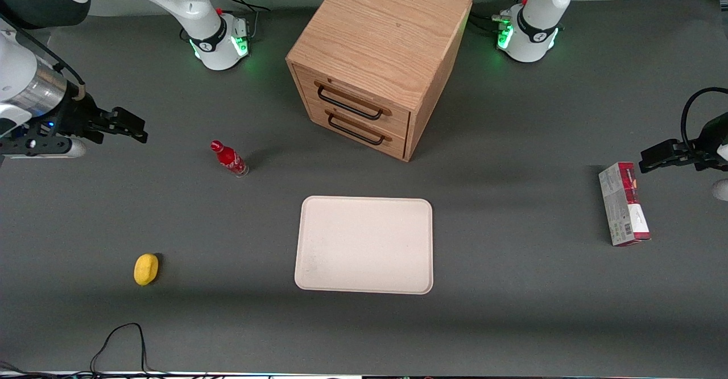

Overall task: Open upper drawer
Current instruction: 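Move the right gripper toward the upper drawer's black handle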

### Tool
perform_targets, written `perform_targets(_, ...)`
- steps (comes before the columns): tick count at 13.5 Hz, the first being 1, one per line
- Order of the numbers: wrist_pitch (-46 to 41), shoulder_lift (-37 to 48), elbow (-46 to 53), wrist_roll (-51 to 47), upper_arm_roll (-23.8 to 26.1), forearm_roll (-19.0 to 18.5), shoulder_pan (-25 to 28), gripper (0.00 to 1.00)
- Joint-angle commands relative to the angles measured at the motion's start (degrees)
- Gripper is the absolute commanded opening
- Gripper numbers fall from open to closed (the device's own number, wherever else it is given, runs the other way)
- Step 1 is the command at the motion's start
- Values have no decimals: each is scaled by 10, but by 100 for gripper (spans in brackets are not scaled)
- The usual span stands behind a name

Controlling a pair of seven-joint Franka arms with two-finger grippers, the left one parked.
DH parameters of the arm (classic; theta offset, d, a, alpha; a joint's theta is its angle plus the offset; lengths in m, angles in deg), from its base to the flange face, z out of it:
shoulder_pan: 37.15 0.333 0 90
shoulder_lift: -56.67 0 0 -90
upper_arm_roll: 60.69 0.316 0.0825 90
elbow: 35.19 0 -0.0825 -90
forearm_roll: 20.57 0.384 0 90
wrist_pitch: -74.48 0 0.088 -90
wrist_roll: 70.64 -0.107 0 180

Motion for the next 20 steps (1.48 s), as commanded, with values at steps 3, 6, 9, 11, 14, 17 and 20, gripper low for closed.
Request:
perform_targets(3, -33, -69, 97, -18, 96, 16, 8, 100)
perform_targets(6, -40, -100, 128, -10, 177, 16, 8, 100)
perform_targets(9, -40, -127, 150, -6, 252, 17, 8, 100)
perform_targets(11, -41, -140, 150, 61, 281, 31, 8, 100)
perform_targets(14, -41, -170, 146, 197, 283, 107, 7, 100)
perform_targets(17, -40, -199, 146, 228, 312, 109, 11, 100)
perform_targets(20, -32, -220, 137, 240, 325, 100, 20, 100)
